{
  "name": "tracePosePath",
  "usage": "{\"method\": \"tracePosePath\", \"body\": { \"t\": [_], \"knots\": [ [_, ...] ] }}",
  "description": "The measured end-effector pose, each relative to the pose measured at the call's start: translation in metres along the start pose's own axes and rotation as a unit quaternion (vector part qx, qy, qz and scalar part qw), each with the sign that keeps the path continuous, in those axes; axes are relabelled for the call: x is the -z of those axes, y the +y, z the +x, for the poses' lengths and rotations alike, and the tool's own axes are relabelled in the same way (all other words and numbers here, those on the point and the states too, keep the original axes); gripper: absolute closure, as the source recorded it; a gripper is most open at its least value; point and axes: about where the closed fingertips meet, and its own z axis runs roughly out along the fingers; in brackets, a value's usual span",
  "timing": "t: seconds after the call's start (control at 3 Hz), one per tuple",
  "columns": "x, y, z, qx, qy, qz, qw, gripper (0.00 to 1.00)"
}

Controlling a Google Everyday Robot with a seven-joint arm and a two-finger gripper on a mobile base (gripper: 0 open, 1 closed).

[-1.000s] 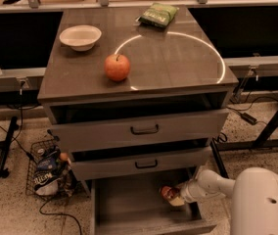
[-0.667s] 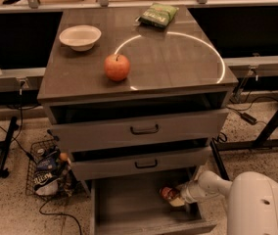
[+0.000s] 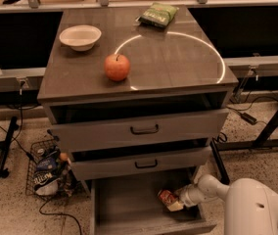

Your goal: Place coke can into bottom drawer

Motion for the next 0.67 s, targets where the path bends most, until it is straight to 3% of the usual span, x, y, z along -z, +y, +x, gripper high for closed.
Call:
{"method": "tracePosePath", "body": {
  "t": [0.33,0.67],
  "knots": [
    [0.000,0.002,0.002,-0.007,-0.002,-0.004,1.0000,0.05],
    [0.029,0.002,-0.002,-0.010,-0.008,0.002,0.9999,0.00]
  ]
}}
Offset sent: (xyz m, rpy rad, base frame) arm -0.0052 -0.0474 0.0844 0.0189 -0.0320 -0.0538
